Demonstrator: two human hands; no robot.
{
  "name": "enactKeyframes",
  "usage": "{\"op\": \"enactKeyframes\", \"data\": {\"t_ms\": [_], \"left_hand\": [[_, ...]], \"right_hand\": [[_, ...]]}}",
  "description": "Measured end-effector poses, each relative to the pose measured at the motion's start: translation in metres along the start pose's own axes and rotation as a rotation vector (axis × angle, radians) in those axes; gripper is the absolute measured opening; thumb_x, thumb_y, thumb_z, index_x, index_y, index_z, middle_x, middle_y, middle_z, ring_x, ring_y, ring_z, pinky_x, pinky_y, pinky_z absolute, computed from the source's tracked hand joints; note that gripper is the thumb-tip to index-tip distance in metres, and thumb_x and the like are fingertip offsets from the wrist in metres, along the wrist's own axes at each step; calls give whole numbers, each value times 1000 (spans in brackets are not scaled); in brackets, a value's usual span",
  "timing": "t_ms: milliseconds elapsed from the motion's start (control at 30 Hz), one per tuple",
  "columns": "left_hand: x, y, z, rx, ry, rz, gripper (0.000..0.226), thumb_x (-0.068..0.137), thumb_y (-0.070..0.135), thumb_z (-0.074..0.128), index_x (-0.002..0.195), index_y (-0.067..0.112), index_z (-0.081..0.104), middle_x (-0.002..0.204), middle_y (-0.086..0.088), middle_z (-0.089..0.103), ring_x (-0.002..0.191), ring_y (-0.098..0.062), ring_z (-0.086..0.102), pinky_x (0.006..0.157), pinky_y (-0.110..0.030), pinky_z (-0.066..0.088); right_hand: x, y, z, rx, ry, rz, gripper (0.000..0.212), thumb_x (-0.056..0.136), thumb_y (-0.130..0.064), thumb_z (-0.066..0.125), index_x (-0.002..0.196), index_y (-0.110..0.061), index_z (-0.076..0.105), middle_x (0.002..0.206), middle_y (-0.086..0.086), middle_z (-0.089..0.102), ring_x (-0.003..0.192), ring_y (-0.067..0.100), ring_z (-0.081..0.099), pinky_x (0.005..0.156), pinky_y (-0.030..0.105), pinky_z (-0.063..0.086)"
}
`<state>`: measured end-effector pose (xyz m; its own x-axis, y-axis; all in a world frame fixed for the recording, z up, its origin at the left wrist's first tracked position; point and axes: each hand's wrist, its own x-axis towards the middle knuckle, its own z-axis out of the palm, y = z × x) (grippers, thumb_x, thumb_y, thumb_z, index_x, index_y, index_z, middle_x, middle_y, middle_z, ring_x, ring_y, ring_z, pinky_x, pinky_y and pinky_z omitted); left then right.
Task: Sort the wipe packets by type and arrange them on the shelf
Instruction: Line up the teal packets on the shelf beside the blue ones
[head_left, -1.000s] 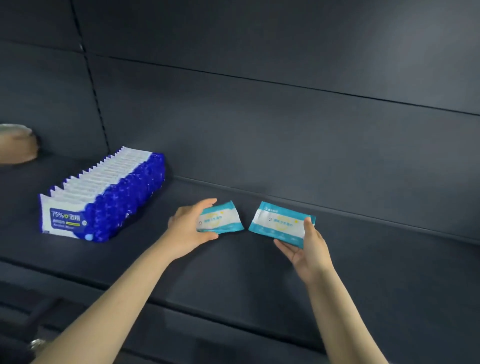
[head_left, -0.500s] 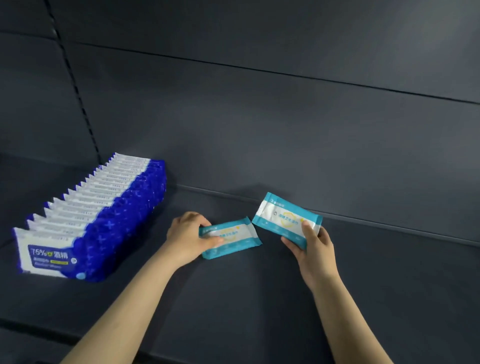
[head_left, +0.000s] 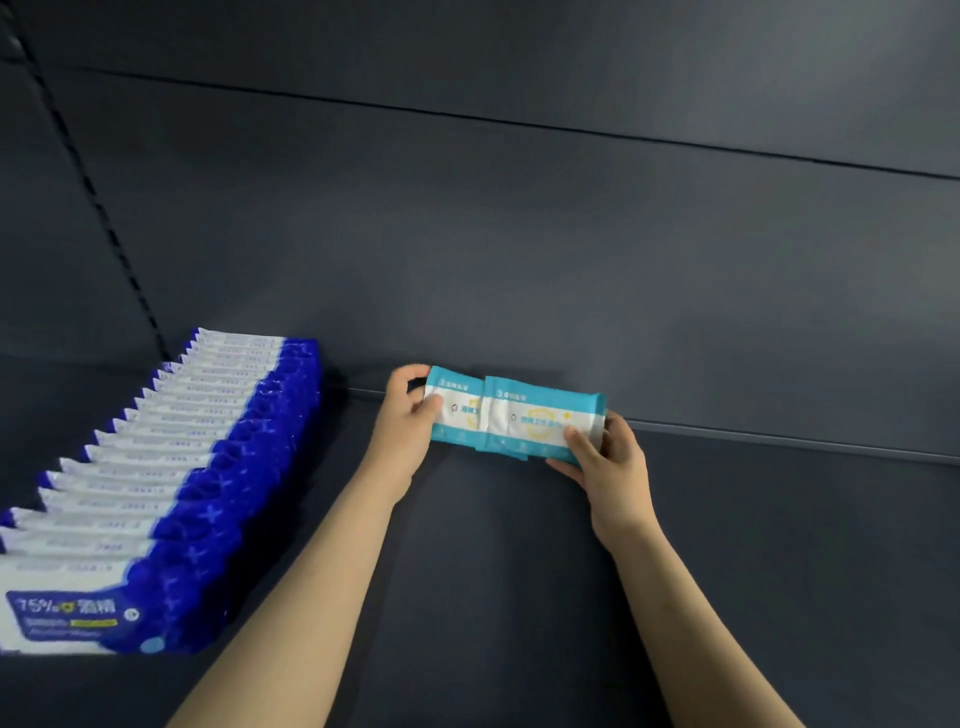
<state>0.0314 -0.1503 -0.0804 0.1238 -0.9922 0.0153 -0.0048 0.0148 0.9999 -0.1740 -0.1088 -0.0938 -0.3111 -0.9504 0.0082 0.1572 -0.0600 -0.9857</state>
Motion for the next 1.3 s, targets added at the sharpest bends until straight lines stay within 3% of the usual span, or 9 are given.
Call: {"op": "enactKeyframes", "data": {"t_ms": [167,367,433,500,567,733,967,1233,1300], "left_hand": [[13,-6,6,-108,21,14,25,98,2,44,108,24,52,97,8,64,84,-3,59,73,-15,45],[20,-3,8,-200,-50,-73,12,98,19,46,105,23,55,108,2,63,101,-11,56,81,-23,42],[24,-10,7,-35,-35,-33,20,91,44,48,106,32,54,121,3,58,115,-12,51,93,-29,41],[25,-18,2,334,10,113,41,82,57,57,116,36,53,124,8,49,120,-12,42,100,-32,37],[27,-23,-1,458,48,242,51,82,45,71,127,28,52,121,8,44,116,-12,43,97,-27,39],[27,-25,3,326,9,250,45,87,16,73,124,21,49,108,18,58,96,8,57,74,-5,46],[34,-34,3,416,61,294,22,91,15,65,110,23,56,107,7,66,97,-14,62,81,-36,55],[14,-27,-3,249,154,226,28,90,19,68,116,16,57,109,4,62,94,-13,61,72,-18,44],[-6,-20,-1,164,184,211,22,92,17,65,112,20,56,109,3,62,94,-12,61,70,-11,43]], "right_hand": [[5,10,23,-465,108,-173,8,95,-20,65,96,-18,57,91,-10,67,82,5,64,62,8,44],[19,14,41,-507,133,-179,12,97,-24,63,101,-21,52,93,-17,64,83,1,62,64,10,46],[22,16,46,-502,153,-186,13,97,-25,62,105,-23,52,97,-13,66,88,4,63,70,17,49],[24,19,49,-529,169,-208,15,96,-25,64,105,-22,53,102,-7,66,91,10,63,73,22,49],[25,19,51,-555,180,-244,22,93,-24,69,106,-23,52,105,-5,63,92,12,61,74,20,46],[25,17,51,-535,187,-268,35,87,-25,77,109,-27,50,100,-18,60,90,-1,59,72,3,42],[30,18,51,-613,242,-345,35,82,-23,81,104,-25,54,104,-6,59,88,-3,57,72,0,38],[-11,3,31,-268,328,-132,20,94,-30,66,113,-26,59,112,-11,64,107,3,60,80,13,45],[-35,-3,17,-145,360,-122,20,97,-27,63,117,-24,62,118,-10,66,111,3,60,91,19,48]]}}
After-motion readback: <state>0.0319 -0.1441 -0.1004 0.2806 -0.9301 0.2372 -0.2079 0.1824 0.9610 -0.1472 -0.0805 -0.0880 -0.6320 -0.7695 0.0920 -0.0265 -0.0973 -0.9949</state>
